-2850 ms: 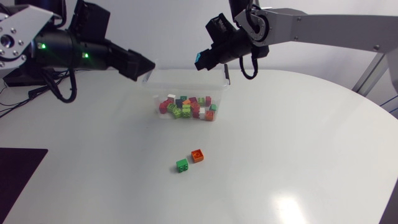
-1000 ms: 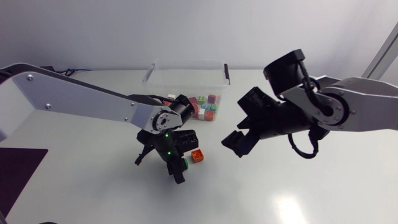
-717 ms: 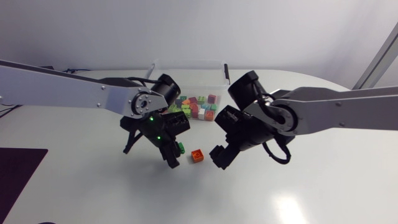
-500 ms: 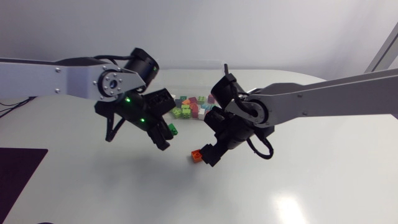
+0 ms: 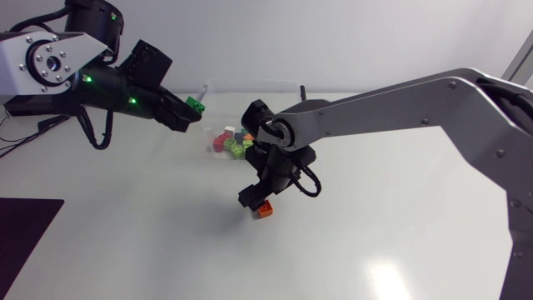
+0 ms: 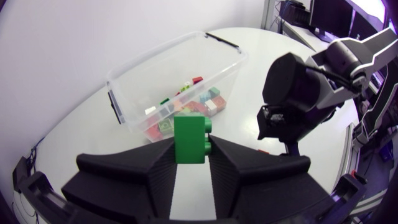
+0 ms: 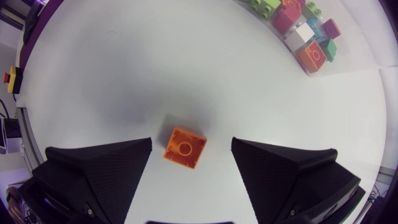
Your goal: Place the duplo bricks in the container
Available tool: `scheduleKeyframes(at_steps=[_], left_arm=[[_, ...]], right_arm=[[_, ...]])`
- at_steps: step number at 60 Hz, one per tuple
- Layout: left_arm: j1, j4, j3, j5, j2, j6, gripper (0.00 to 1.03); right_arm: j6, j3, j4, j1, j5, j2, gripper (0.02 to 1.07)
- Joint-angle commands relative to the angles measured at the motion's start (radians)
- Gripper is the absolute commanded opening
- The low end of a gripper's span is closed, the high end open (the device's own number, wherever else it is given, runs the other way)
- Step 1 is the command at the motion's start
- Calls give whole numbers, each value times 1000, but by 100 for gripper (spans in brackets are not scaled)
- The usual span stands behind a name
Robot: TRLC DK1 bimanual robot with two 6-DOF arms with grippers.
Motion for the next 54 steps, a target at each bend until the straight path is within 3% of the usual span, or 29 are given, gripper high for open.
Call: scheduleKeyframes(at_steps=[1,13,29,35,54], left_arm=[[18,41,20,20,-23,-54,19],[41,139,27,28,-34,-117,19],[50,289,-5,29,-48,-180,19],[58,367,-14,28,-38,-223,19],[14,450,99,6,152,-275,19]], right_arm=[[47,49,-42,11,22,56,93],[66,99,-84,8,42,116,86],[73,110,-76,5,56,148,50],[68,110,-74,5,56,156,31],[47,79,-84,-50,53,5,29]])
